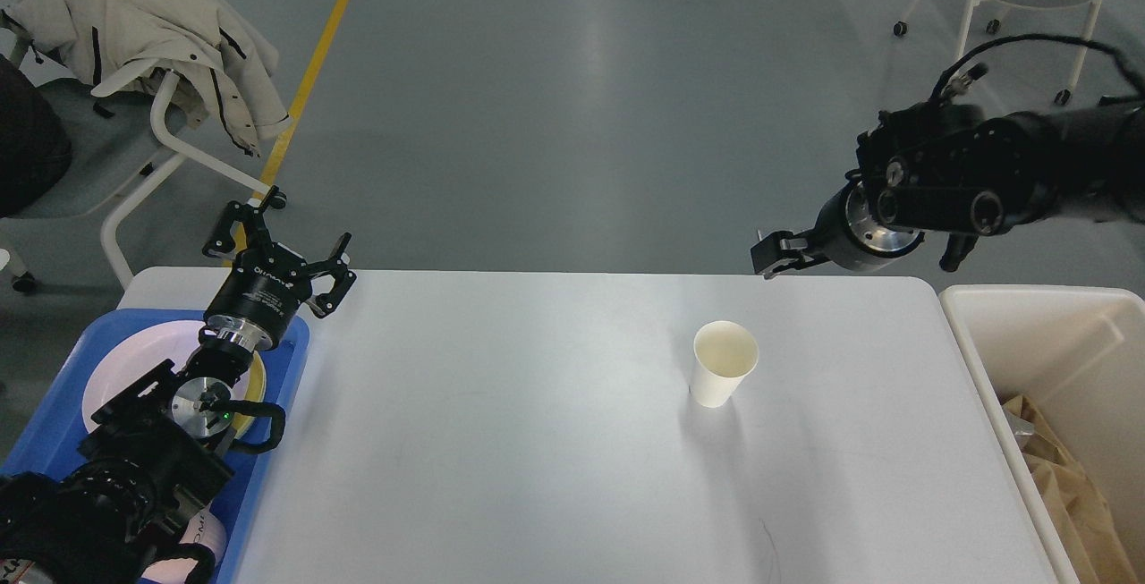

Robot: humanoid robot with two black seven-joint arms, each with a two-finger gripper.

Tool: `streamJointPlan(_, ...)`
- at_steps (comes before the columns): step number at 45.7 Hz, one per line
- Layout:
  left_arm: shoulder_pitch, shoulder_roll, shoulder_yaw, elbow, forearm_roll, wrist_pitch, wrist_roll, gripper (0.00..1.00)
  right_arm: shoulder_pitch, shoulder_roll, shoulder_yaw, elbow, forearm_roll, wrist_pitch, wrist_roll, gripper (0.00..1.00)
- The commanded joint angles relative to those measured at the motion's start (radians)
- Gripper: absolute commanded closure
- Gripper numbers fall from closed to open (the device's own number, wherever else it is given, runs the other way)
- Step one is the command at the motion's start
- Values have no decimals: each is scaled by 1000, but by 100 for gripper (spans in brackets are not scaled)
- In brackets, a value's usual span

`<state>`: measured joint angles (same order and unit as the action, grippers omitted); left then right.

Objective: Tidy desktop
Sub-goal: 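Move the right gripper over the table down to the paper cup, then grasp the paper cup rim and lift it toward the bin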

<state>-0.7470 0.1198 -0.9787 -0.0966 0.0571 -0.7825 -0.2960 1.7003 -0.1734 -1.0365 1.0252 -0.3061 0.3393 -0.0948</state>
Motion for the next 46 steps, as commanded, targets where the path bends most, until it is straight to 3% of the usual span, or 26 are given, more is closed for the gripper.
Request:
streamJointPlan(1,0,0,0,0,0,0,0,0,-137,74,7,-114,36,-17,-6,0)
streamJointPlan(8,0,0,0,0,0,0,0,0,-182,81,15,-119,56,-117,-8,0)
streamJointPlan(22,0,0,0,0,0,0,0,0,-277,91,38,-119,61,-198,-8,0)
streamJointPlan(27,0,0,2,0,0,0,0,0,-310,89,38,-123,59,-232,-5,4)
streamJointPlan(31,0,0,2,0,0,0,0,0,-344,86,36,-134,56,-275,0,17)
streamJointPlan(34,0,0,2,0,0,0,0,0,-372,84,38,-155,53,-289,4,35)
streamJointPlan(37,0,0,0,0,0,0,0,0,-383,80,42,-168,53,-296,12,62)
streamJointPlan(39,0,0,0,0,0,0,0,0,-384,78,62,-165,55,-299,12,68)
streamJointPlan(41,0,0,2,0,1,0,0,0,-386,74,88,-165,55,-296,14,100)
streamJointPlan(46,0,0,2,0,0,0,0,0,-395,64,136,-166,56,-295,12,100)
